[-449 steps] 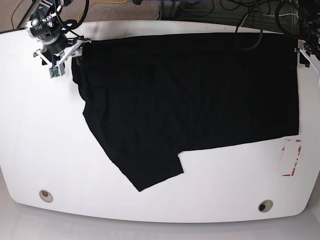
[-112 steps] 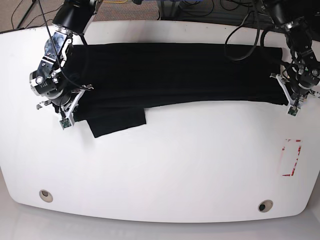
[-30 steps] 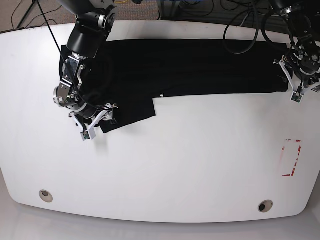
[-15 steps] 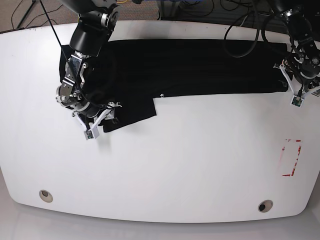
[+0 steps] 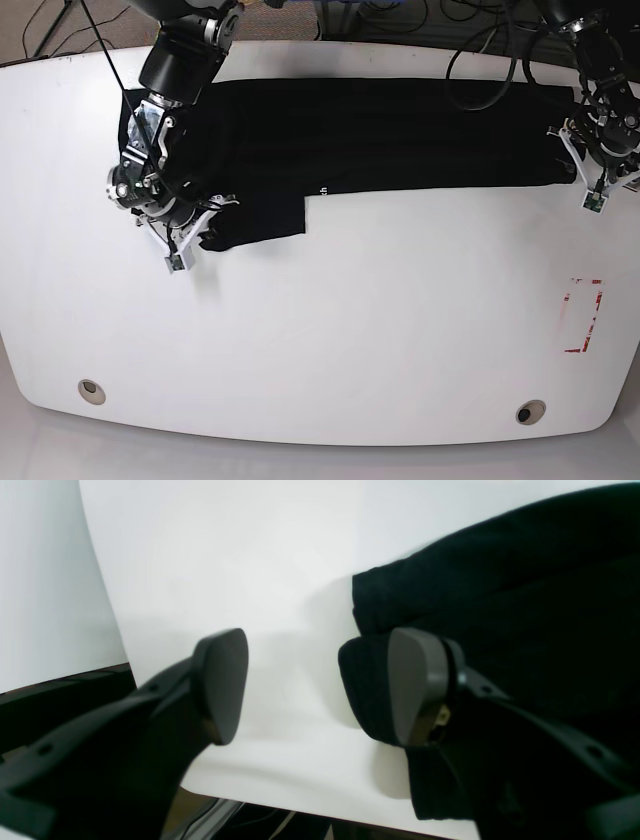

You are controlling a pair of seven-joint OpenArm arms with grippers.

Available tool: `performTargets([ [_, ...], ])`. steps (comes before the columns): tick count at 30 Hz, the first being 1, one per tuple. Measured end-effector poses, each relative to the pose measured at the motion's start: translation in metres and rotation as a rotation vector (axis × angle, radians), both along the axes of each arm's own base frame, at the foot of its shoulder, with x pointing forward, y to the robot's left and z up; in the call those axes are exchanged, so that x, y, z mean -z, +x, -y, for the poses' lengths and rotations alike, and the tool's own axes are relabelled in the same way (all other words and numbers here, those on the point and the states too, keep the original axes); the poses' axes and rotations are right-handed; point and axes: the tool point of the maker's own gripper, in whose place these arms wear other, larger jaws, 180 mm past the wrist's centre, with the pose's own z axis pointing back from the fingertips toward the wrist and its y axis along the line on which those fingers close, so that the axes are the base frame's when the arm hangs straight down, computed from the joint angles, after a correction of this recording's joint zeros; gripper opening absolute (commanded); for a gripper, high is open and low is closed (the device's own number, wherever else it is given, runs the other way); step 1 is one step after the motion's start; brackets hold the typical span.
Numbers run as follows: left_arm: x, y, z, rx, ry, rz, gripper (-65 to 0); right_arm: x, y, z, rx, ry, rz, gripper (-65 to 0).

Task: Layout the t-shirt on the table in an organized manner, then fold the t-shirt properly
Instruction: 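Move the right gripper to the folded t-shirt's end and pinch it, then pull the pinched end with the right gripper to straighten the strip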

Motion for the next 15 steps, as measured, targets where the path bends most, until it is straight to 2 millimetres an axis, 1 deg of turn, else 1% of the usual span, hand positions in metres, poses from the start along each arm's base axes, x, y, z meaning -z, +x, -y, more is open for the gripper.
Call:
performTargets([
  [4,0.001,0.000,0.000,0.000,-0.002,-0.002,-25.3,-0.021,-0.006,0.000,-0.004,0.018,0.029,-65.0],
  [8,0.001,0.000,0.000,0.000,-0.001,-0.002,-25.3,-0.040,-0.018,-0.002,-0.030,0.025,0.046,-65.0],
  [11,0.001,0.000,0.002,0.005,-0.001,-0.005,-25.3,-0.053,-0.034,-0.009,-0.062,0.043,0.049,-65.0],
  [15,0.004,0.003,0.009,0.027,-0.003,-0.012,-25.3,-0.063,-0.057,-0.018,-0.108,0.077,0.031,-65.0],
])
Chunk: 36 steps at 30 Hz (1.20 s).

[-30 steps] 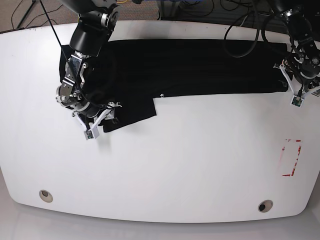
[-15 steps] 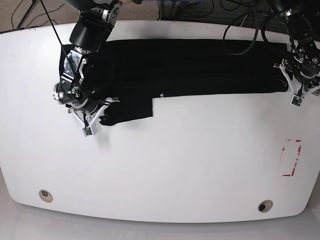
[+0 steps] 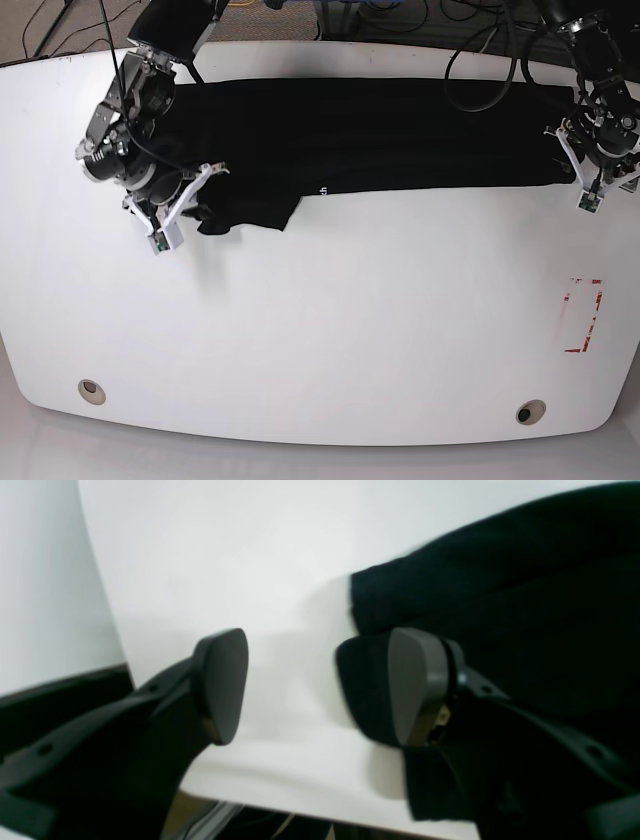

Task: Layout the t-shirt on the table in an organized manner, then fold the t-shirt properly
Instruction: 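Pull the pinched end with the right gripper to straighten the strip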

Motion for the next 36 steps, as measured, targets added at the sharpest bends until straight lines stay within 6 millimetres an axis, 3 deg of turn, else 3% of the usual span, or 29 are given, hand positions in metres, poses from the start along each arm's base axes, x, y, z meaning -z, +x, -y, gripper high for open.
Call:
performTargets([
  [8,0.003,0.001,0.006,0.019,-0.009,-0.008,-25.3,-0.014,-0.036,-0.022,-0.110,0.173,0.004,-65.0],
  [13,0.003,0.000,0.006,0.020,-0.008,-0.009,-25.3,-0.011,-0.059,-0.024,-0.156,0.227,-0.040,-65.0],
  [21,0.003,0.000,0.006,0.020,-0.008,-0.009,-25.3,-0.012,-0.075,-0.015,-0.190,0.241,-0.064,-65.0],
  [27,0.005,0.000,0.006,0.017,-0.010,-0.013,-25.3,-0.004,-0.091,-0.030,-0.300,0.223,-0.125,-63.7],
  [29,0.007,0.000,0.005,0.014,-0.014,-0.019,-25.3,-0.003,-0.093,-0.036,-0.328,0.224,-0.133,-59.3],
  [36,0.010,-0.001,0.005,0.011,-0.019,-0.027,-25.3,0.001,-0.102,-0.036,-0.360,0.209,-0.163,-27.4],
])
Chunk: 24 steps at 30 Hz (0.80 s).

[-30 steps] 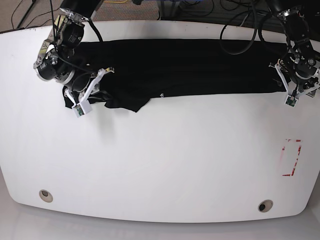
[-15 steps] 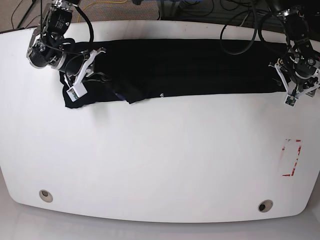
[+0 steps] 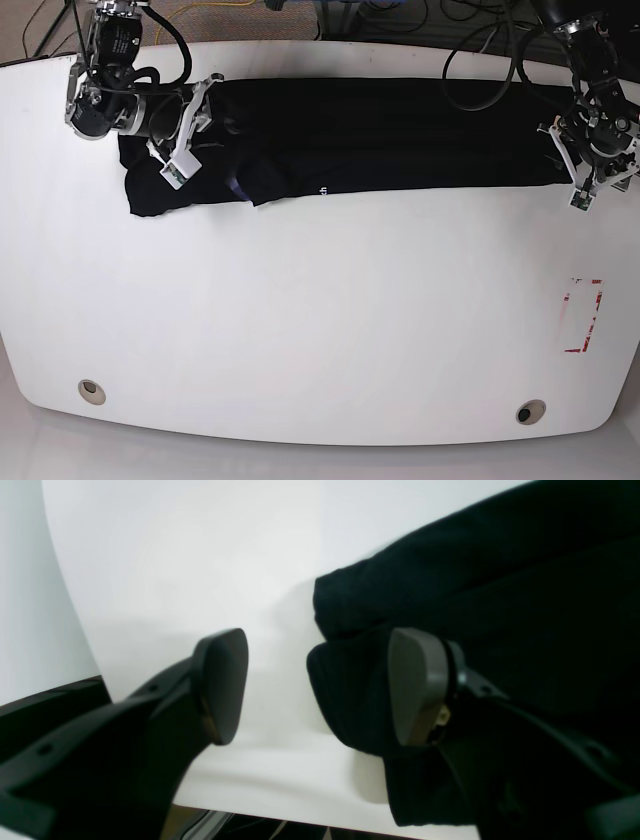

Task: Layout the t-shirt on the table in an organized manner, then fold the t-shirt properly
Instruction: 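Pull the pinched end with the right gripper to straighten the strip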

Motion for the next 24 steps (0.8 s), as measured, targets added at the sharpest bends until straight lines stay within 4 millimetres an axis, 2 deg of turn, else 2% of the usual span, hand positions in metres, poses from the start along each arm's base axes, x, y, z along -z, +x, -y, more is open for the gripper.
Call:
performTargets([
  [2,0.001,0.001,0.002,-0.001,-0.006,0.002,-25.3,0.002,-0.003,0.004,-0.001,-0.012,-0.009,-19.8],
  [3,0.002,0.001,0.004,-0.002,-0.012,0.003,-25.3,0.004,-0.006,0.006,-0.005,-0.023,-0.018,-18.9],
  [12,0.004,-0.003,0.004,-0.005,-0.014,-0.005,-25.3,0.003,-0.005,0.011,-0.009,-0.039,-0.014,-18.5],
  [20,0.004,-0.003,0.004,-0.007,-0.015,-0.005,-25.3,-0.008,0.011,0.000,0.046,0.040,0.056,-18.5],
  [24,0.004,-0.003,0.004,-0.007,-0.015,-0.004,-25.3,-0.003,0.015,-0.005,0.083,0.054,0.062,-18.5],
])
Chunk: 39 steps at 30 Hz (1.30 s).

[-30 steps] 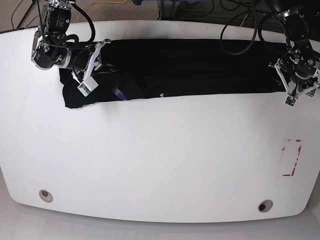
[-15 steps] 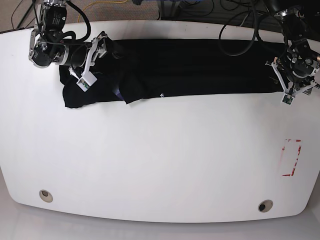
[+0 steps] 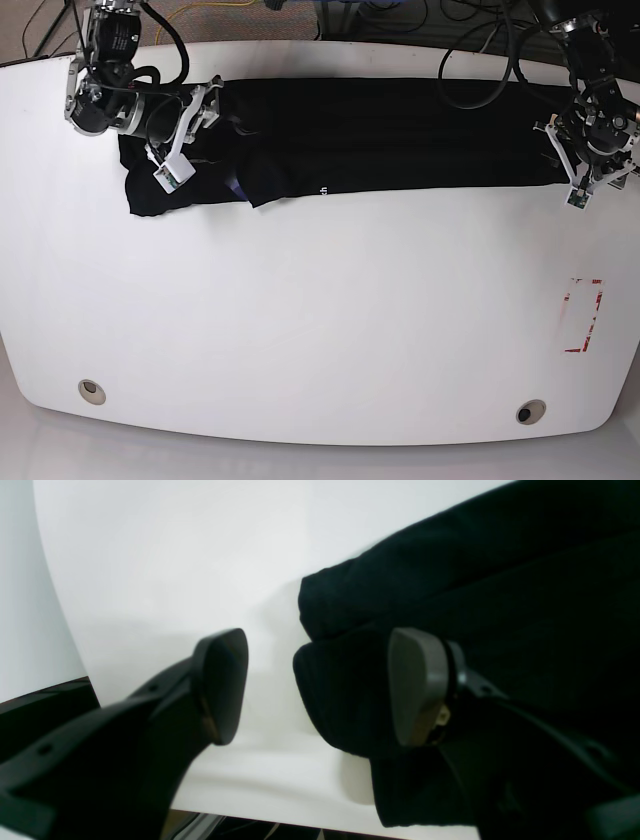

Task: Layout the t-shirt on the table in an organized manner, then fold the t-shirt properly
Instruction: 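Pull the pinched end with the right gripper to straighten the strip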

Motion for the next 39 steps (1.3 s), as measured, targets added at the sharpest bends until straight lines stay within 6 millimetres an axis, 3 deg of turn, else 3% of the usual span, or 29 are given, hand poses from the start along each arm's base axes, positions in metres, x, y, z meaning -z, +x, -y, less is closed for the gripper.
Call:
performTargets([
  [10,0.000,0.000,0.001,0.002,-0.001,-0.001,-25.3,0.035,0.005,0.007,0.065,-0.110,-0.056,-18.5],
  [34,0.001,0.000,0.002,0.003,-0.002,-0.002,-25.3,0.020,0.021,-0.023,0.081,0.012,-0.012,-18.5],
  [39,0.001,0.000,0.002,0.003,-0.003,-0.002,-25.3,0.021,0.017,-0.039,0.043,0.030,-0.021,-18.5],
])
